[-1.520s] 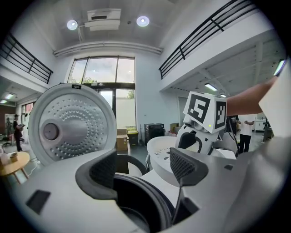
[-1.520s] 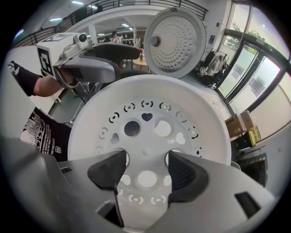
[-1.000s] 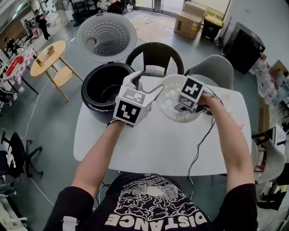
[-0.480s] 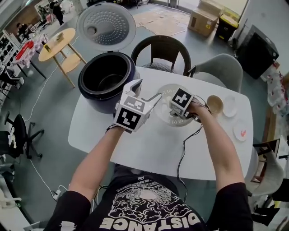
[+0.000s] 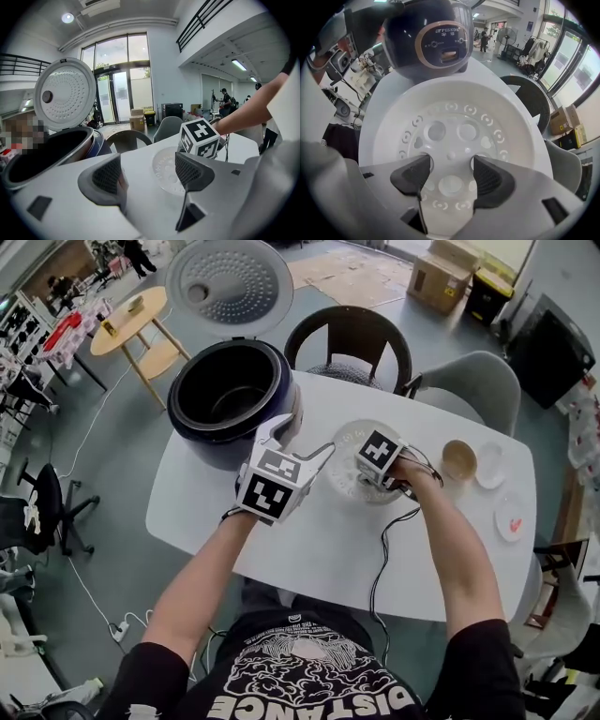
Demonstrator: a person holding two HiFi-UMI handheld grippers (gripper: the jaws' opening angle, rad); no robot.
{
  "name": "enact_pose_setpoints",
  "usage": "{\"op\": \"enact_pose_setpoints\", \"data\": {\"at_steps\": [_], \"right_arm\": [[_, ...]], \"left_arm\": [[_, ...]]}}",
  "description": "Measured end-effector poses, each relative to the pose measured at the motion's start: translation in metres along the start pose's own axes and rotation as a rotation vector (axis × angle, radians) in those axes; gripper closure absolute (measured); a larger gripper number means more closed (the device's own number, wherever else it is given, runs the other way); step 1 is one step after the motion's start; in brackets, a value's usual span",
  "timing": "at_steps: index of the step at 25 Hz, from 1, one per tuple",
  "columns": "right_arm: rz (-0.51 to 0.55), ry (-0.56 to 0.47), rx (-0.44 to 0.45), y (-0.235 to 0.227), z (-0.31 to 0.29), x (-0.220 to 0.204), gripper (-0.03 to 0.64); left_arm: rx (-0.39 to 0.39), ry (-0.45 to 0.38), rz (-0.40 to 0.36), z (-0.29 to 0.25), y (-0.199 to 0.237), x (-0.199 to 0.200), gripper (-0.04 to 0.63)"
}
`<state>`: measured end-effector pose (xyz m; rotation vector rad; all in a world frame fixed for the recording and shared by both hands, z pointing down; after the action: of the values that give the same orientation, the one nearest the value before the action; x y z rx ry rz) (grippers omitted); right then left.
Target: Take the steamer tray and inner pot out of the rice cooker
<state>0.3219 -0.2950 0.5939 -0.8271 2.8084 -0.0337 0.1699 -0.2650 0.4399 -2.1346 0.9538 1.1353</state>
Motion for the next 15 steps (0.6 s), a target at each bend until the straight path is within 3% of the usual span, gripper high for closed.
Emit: {"op": "enact_pose_setpoints", "data": {"at_steps": [15], "right_arm": [[0.009,0.033,0.004,-0.003,-0.016,0.004,0.307]], "left_arm": [[0.01,0.014,-0.001,0.0,0.012,-0.001,0.242]]}}
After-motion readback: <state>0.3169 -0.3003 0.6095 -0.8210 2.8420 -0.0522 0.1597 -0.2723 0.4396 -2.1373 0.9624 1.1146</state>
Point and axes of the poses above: the fingertips, and each gripper's own axes: z backward along the fingers, y to its left, x out of its top, the point moved 6 cm from there along z, backward along the fingers, and after that the axes turned 3 degrees about x, right-handed, at the moved point
